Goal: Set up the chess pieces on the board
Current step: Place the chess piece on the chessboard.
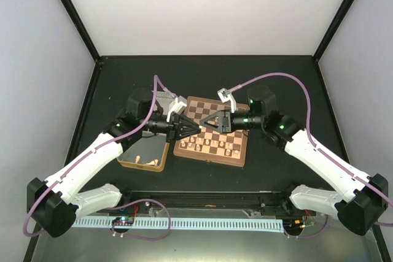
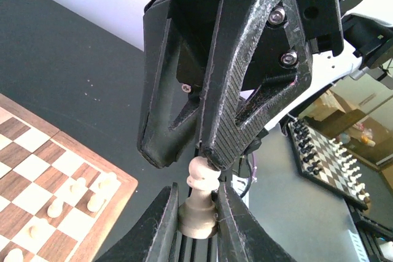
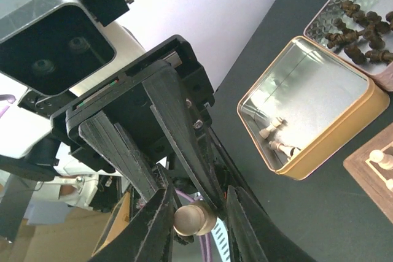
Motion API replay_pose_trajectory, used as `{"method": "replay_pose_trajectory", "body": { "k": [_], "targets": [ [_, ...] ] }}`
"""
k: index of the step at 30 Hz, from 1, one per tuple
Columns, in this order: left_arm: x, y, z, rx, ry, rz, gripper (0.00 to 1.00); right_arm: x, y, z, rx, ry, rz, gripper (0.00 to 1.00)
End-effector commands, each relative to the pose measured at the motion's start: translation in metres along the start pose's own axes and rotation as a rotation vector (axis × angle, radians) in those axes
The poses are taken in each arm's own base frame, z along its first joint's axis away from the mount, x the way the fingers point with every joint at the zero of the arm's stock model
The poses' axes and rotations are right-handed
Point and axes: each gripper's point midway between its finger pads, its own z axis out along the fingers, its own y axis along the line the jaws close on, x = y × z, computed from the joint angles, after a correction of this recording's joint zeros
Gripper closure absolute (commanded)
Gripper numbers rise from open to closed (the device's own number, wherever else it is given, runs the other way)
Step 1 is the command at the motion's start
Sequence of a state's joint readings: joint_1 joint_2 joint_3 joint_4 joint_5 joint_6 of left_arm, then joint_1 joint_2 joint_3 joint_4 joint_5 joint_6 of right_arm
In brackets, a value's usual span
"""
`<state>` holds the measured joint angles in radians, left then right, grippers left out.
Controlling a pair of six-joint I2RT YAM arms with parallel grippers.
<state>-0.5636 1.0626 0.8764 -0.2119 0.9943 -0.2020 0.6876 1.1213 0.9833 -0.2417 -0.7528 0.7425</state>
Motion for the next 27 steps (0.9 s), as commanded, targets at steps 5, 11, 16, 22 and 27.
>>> {"method": "replay_pose_trajectory", "body": {
  "k": [5,11,16,22,27],
  "targets": [
    [-0.01,-0.003,0.001,0.002,-0.007,0.049,0.86,0.008,-0.003,0.005,-0.018,0.039,0.009,0.75],
    [-0.009,-0.001,0.002,-0.002,-0.004,0.041,0.86,0.011,-0.004,0.007,-0.02,0.05,0.011,0.76],
    [-0.01,0.0,0.002,-0.012,-0.008,0.033,0.86,0.015,-0.007,0.008,-0.018,0.064,0.018,0.86],
    [-0.013,0.005,0.003,-0.038,-0.018,0.017,0.86,0.019,-0.008,0.011,-0.02,0.083,0.024,0.82],
    [-0.012,0.008,0.004,-0.043,-0.01,0.006,0.86,0.021,-0.007,0.013,-0.033,0.099,0.028,0.84]
  ]
}}
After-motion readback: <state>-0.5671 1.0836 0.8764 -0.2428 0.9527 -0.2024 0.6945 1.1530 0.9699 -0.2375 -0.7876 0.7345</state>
